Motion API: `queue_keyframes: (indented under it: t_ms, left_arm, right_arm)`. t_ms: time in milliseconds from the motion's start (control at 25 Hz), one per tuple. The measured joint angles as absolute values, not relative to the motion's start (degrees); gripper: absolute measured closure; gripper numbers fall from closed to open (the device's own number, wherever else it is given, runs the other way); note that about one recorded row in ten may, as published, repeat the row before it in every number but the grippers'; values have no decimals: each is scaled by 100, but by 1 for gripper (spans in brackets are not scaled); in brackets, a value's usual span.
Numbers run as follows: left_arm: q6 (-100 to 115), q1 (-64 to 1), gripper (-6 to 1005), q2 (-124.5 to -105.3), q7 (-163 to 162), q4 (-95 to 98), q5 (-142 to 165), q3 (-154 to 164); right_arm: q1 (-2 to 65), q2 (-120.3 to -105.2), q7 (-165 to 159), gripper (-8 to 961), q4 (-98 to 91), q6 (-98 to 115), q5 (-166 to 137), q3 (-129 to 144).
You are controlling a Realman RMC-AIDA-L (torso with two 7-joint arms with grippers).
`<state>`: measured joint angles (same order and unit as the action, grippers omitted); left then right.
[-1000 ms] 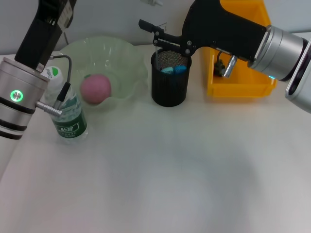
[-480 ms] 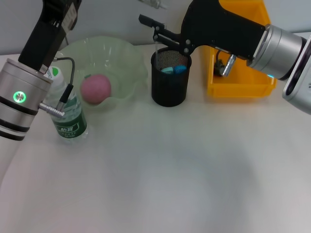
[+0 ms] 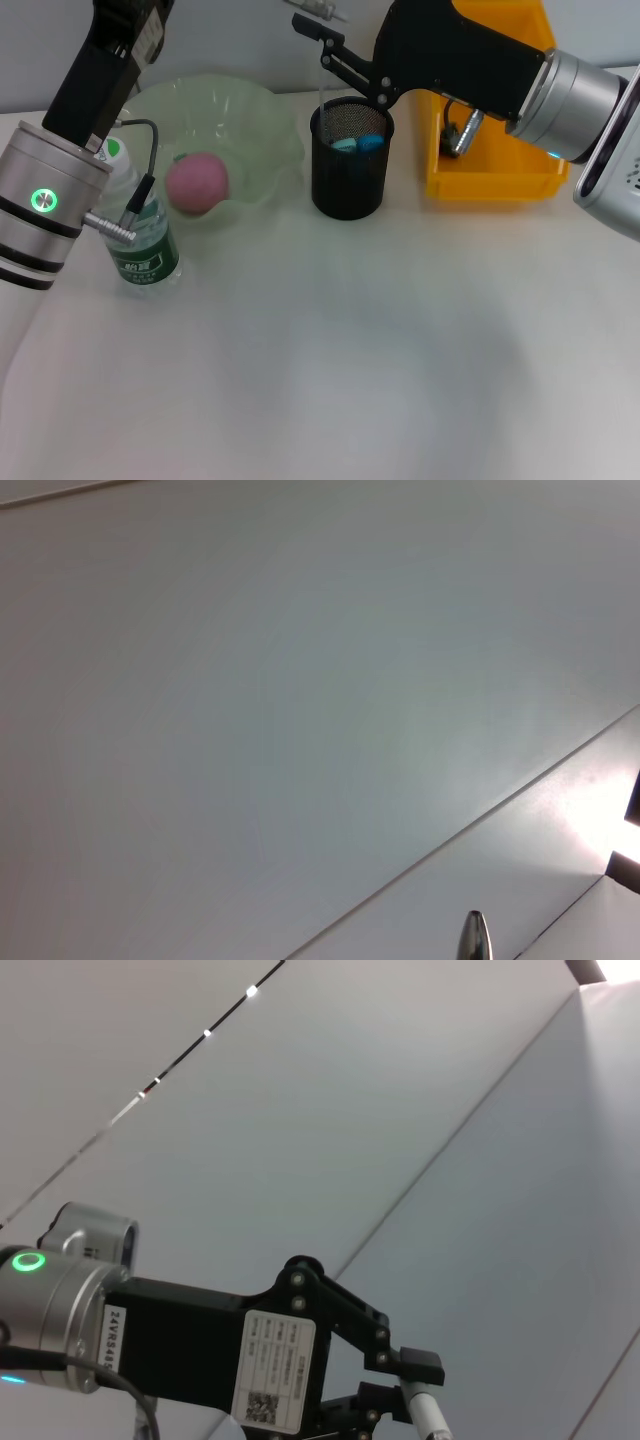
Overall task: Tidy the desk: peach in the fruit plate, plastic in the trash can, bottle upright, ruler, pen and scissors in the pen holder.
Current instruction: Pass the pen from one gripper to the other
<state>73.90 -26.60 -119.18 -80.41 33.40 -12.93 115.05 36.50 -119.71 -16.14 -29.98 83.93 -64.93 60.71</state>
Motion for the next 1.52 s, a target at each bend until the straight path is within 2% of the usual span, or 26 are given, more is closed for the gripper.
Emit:
queue_keyframes:
  t_ms: [280,720,1520]
  left_arm:
    - [7384,-2663,847,-11918,-8075,3340,-1292,11513]
    - [7382,-2663,846,-11918,-8106,3344,-1292,11557]
    - [7382,-2663,844,-11918,-8073,3388,-1302,11558]
  right_arm:
    - [3661,-11971,-1611,571,-2997,8393,-6493,6098]
    - [3673,-11971,-1608,692,-2997,8393,-6493,6100]
    - [3683,-11971,-1608,822,-2988,8400,-6487,6108]
